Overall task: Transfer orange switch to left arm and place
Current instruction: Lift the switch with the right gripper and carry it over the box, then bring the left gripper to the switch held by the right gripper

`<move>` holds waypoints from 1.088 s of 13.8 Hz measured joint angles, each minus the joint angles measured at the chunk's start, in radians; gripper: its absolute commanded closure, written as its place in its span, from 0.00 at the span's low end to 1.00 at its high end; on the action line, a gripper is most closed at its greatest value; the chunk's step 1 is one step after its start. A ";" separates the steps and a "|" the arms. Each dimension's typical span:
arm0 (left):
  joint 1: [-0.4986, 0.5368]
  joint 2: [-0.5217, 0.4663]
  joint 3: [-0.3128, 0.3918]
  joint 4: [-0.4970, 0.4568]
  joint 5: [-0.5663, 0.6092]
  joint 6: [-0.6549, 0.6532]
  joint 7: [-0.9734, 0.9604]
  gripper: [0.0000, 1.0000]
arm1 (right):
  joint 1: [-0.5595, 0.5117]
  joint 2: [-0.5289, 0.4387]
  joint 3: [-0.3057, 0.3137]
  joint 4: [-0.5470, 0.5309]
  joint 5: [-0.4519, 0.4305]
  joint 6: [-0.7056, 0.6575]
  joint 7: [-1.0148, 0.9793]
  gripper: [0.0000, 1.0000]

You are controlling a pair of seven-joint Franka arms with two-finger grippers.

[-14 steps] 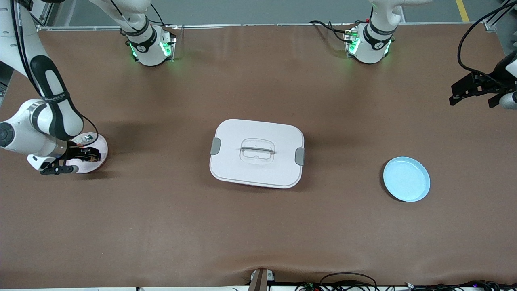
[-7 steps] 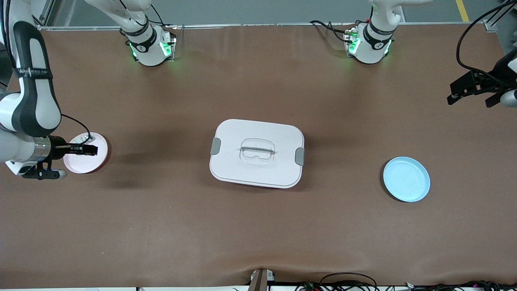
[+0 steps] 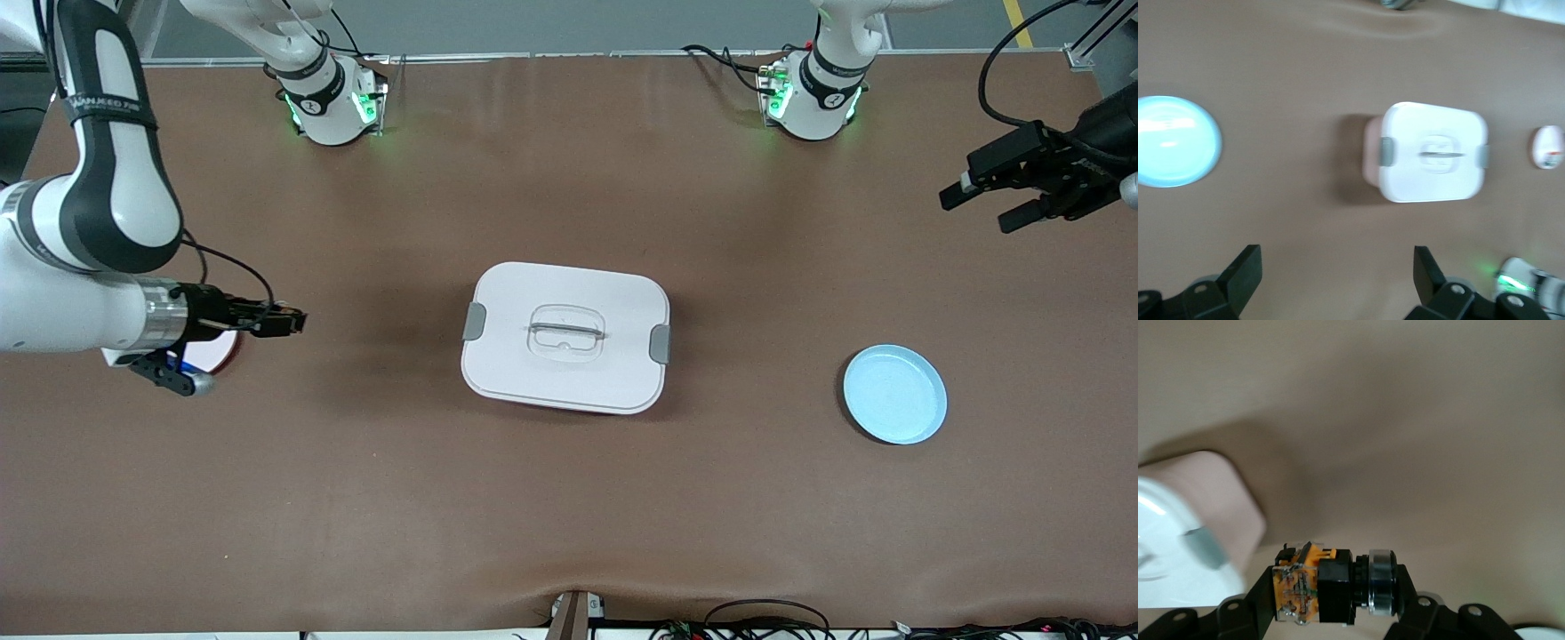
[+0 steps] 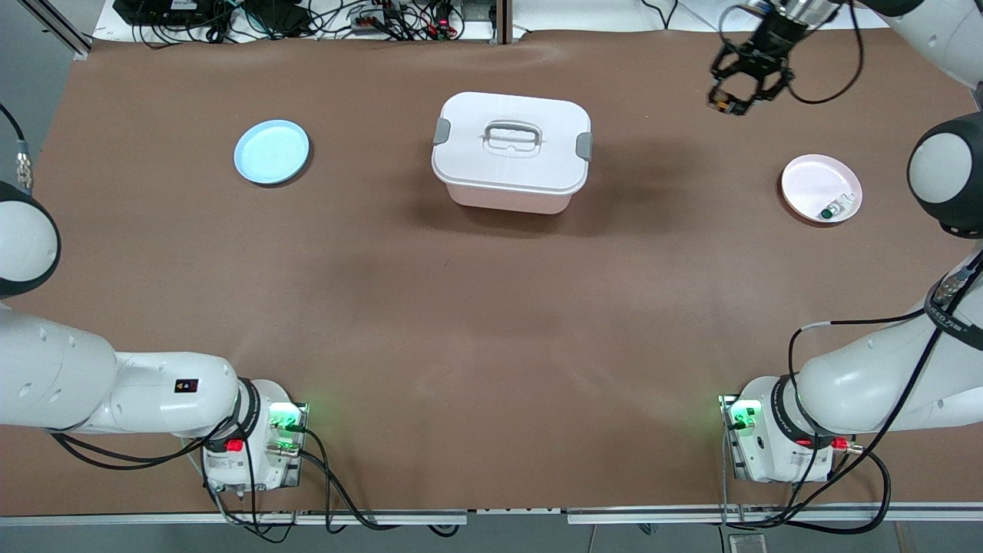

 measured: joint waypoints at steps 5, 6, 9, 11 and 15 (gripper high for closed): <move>-0.002 0.087 0.000 0.000 -0.214 0.023 0.000 0.00 | 0.181 0.001 0.002 0.081 0.133 0.044 0.361 1.00; -0.006 0.091 -0.001 0.001 -0.224 0.041 0.000 0.00 | 0.211 0.005 0.002 0.102 0.149 0.068 0.444 1.00; -0.030 0.093 -0.022 0.002 -0.233 0.102 0.000 0.00 | 0.311 0.051 0.002 0.190 0.165 0.157 0.692 1.00; -0.059 0.102 -0.039 0.001 -0.261 0.147 -0.018 0.00 | 0.367 0.102 0.002 0.271 0.166 0.187 0.828 1.00; -0.135 0.152 -0.046 0.000 -0.298 0.227 -0.060 0.00 | 0.439 0.172 0.001 0.379 0.167 0.273 1.023 1.00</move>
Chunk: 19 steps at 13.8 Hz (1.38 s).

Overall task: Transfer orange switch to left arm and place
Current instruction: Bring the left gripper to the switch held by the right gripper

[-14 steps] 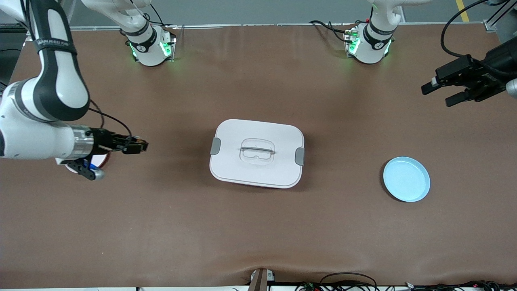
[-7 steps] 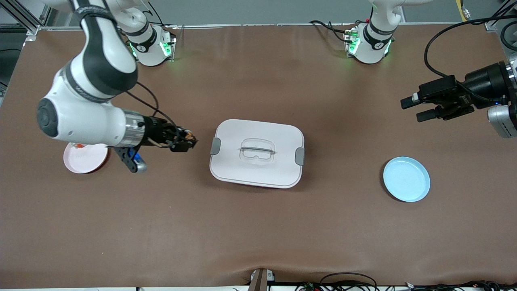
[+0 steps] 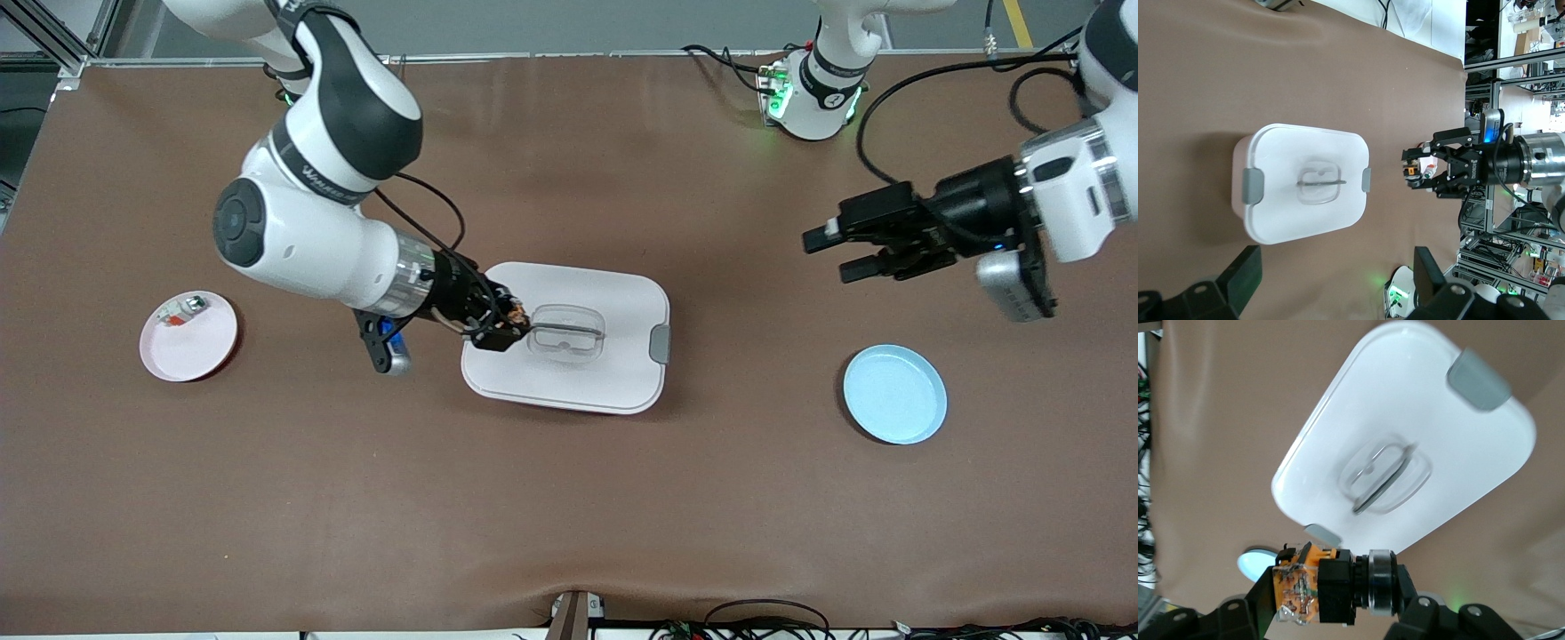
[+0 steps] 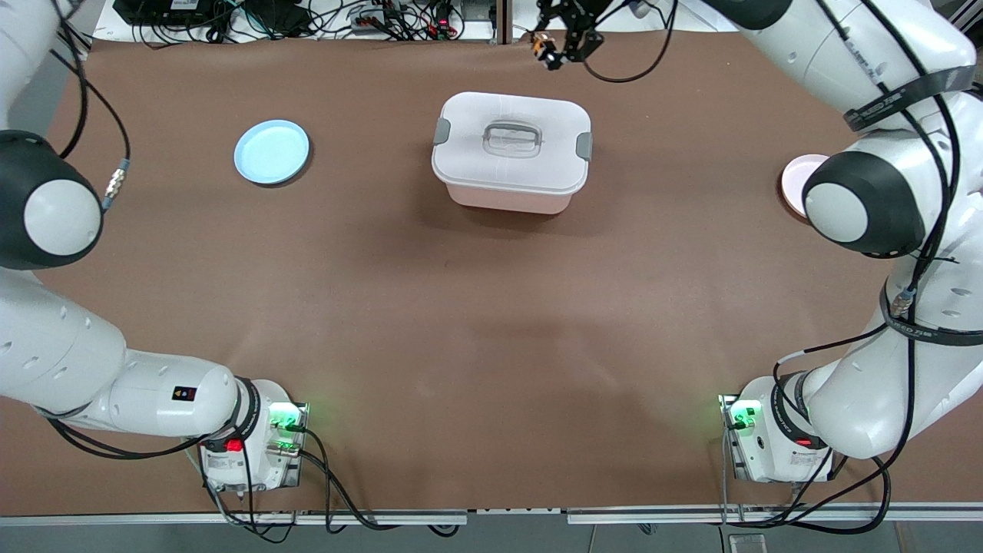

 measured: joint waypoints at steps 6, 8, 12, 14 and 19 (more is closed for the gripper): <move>-0.124 0.072 -0.002 -0.001 -0.013 0.167 -0.013 0.00 | 0.093 0.043 0.000 0.067 0.001 0.143 0.229 1.00; -0.149 0.101 -0.002 -0.001 -0.058 0.220 -0.013 0.00 | 0.116 0.053 0.000 0.073 0.001 0.188 0.270 1.00; -0.169 0.154 -0.002 -0.001 -0.083 0.280 -0.011 0.00 | 0.142 0.067 0.000 0.093 0.001 0.273 0.367 1.00; -0.179 0.161 -0.002 0.000 -0.096 0.299 -0.010 0.00 | 0.148 0.080 0.000 0.126 0.001 0.286 0.422 1.00; -0.222 0.165 -0.003 0.001 -0.121 0.359 -0.010 0.00 | 0.154 0.124 0.000 0.178 0.001 0.340 0.493 1.00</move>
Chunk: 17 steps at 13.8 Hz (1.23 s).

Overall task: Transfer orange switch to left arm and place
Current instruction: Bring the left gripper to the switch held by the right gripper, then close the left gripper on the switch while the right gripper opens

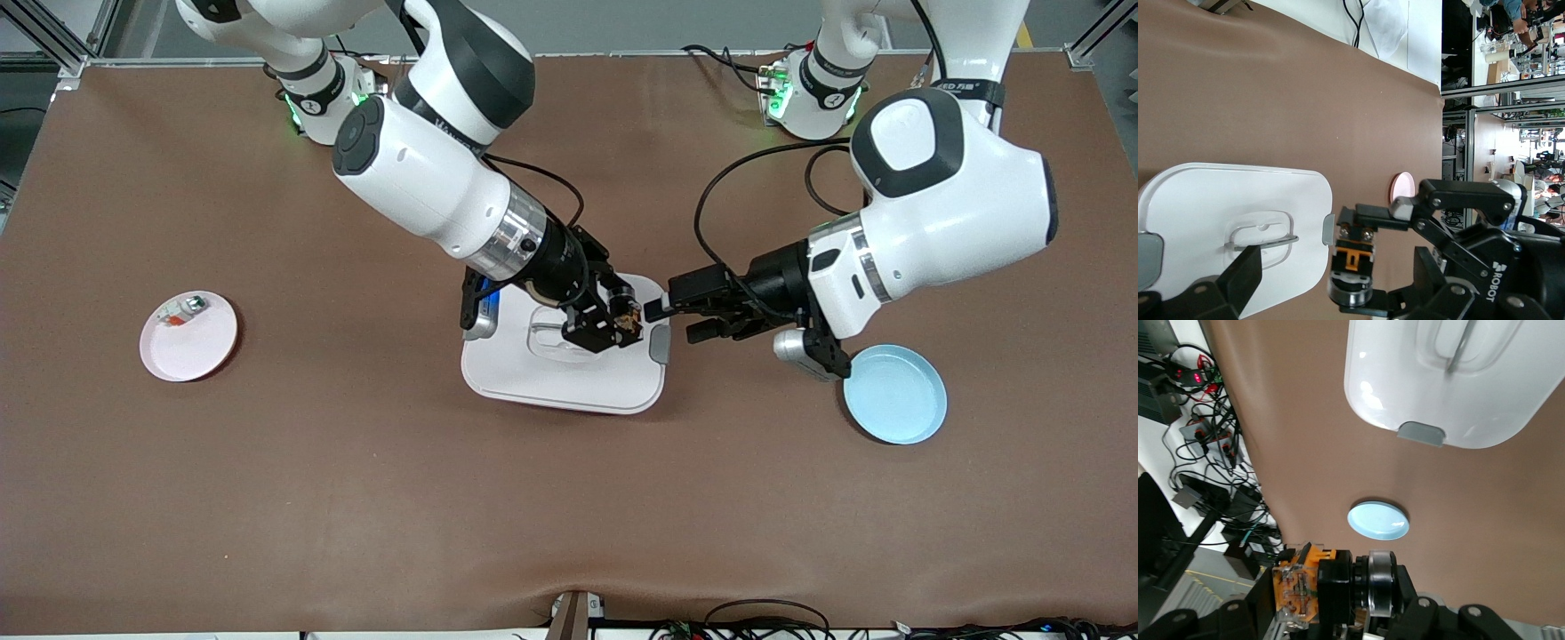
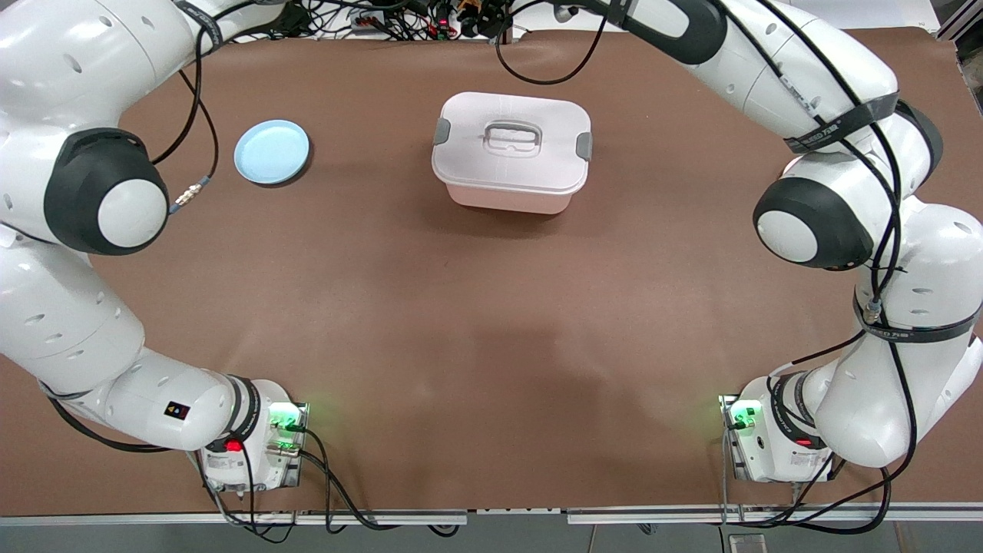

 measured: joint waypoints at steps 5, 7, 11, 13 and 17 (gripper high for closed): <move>-0.027 0.026 0.000 0.000 0.000 0.029 0.006 0.00 | 0.008 0.036 0.000 0.044 0.000 0.022 0.029 1.00; -0.028 0.035 0.000 0.000 0.000 0.033 0.040 0.00 | 0.008 0.043 0.000 0.054 0.000 0.023 0.031 1.00; -0.026 0.043 0.001 0.000 0.000 0.037 0.084 0.09 | 0.008 0.048 0.000 0.064 0.000 0.023 0.034 1.00; -0.025 0.044 0.002 0.000 0.000 0.037 0.095 0.59 | 0.008 0.048 0.000 0.065 0.000 0.023 0.034 1.00; -0.026 0.044 0.001 0.002 -0.003 0.042 0.099 1.00 | 0.008 0.049 0.000 0.068 0.000 0.022 0.036 1.00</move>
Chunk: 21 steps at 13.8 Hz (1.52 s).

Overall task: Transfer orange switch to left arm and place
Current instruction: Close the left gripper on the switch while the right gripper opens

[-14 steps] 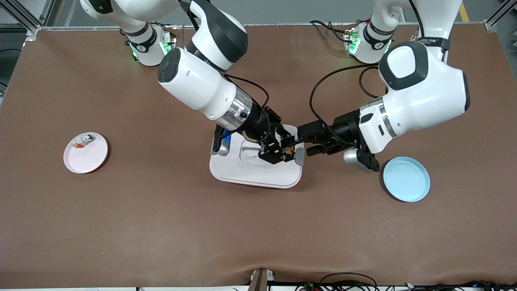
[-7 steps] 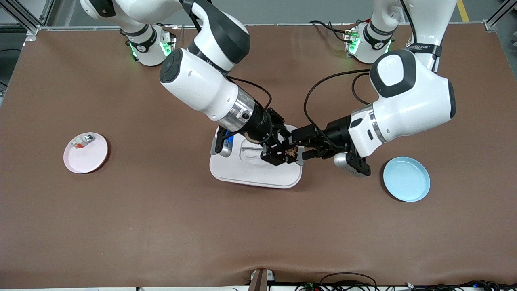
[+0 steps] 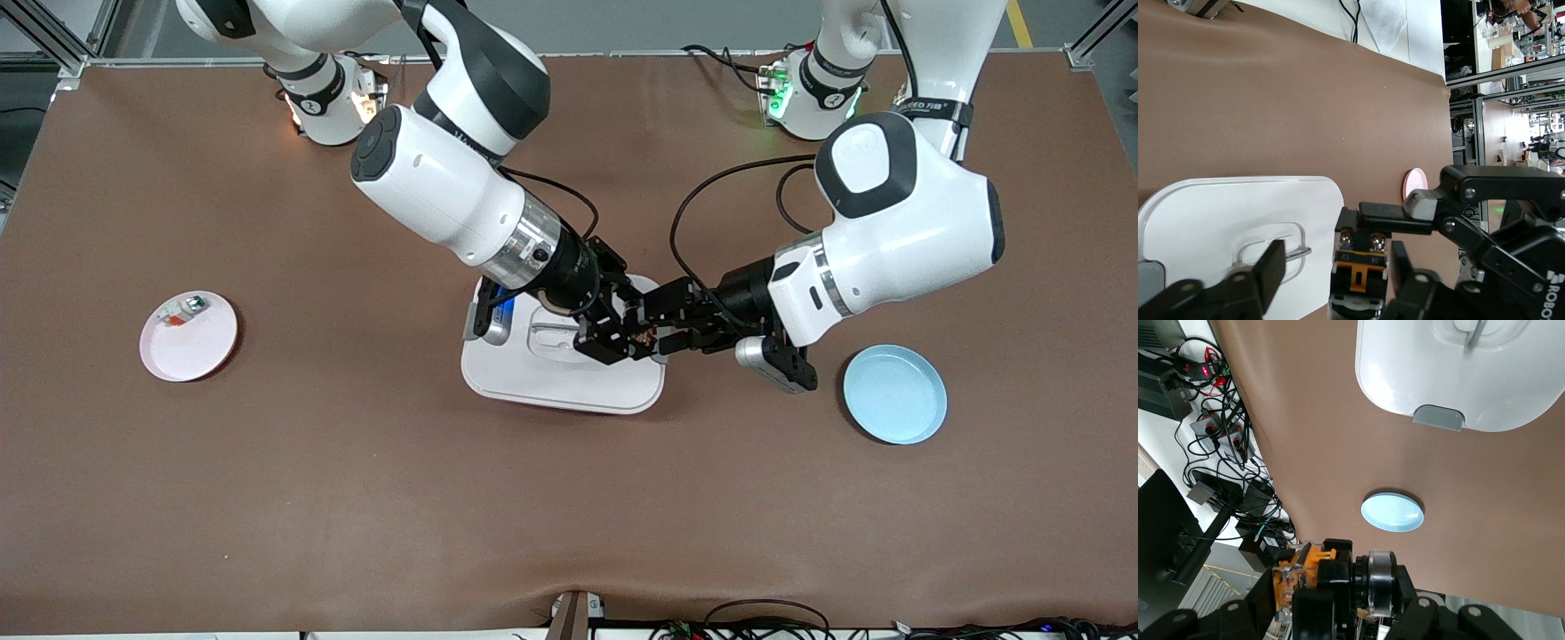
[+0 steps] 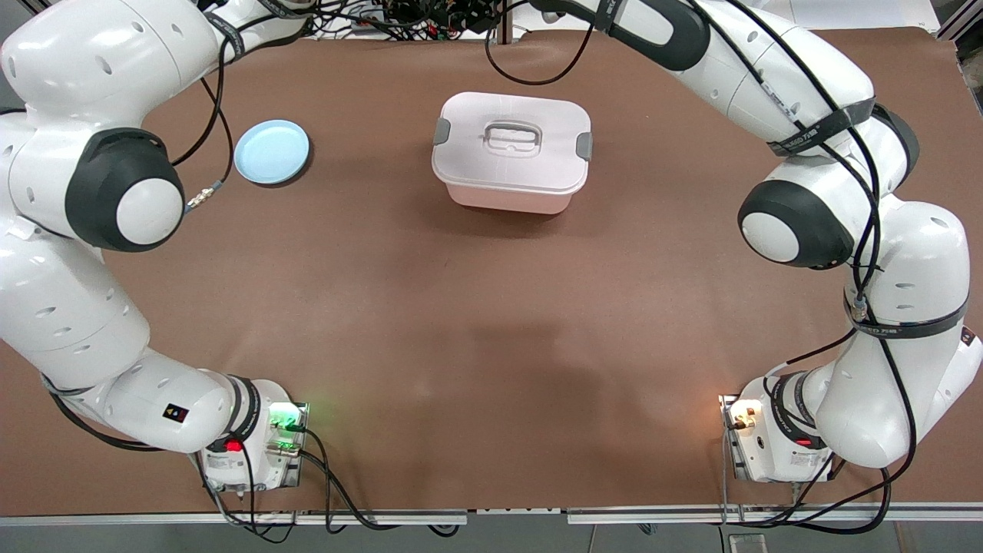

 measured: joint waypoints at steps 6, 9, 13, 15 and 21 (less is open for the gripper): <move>-0.003 0.000 -0.003 0.011 -0.006 0.004 0.015 1.00 | -0.002 0.006 0.000 0.005 0.001 -0.002 0.000 1.00; -0.003 0.000 -0.004 0.011 -0.006 0.004 0.015 1.00 | -0.003 0.006 0.000 0.007 0.001 -0.006 0.000 0.00; -0.001 0.002 -0.001 0.009 -0.006 0.008 0.015 1.00 | -0.015 0.006 -0.003 0.023 0.001 -0.029 0.004 0.00; 0.002 0.001 0.001 0.009 -0.006 0.010 0.015 1.00 | -0.048 0.006 -0.006 0.035 0.001 -0.095 -0.024 0.00; 0.061 -0.053 0.005 0.011 0.081 -0.100 0.014 1.00 | -0.173 -0.010 -0.013 0.077 -0.007 -0.423 -0.355 0.00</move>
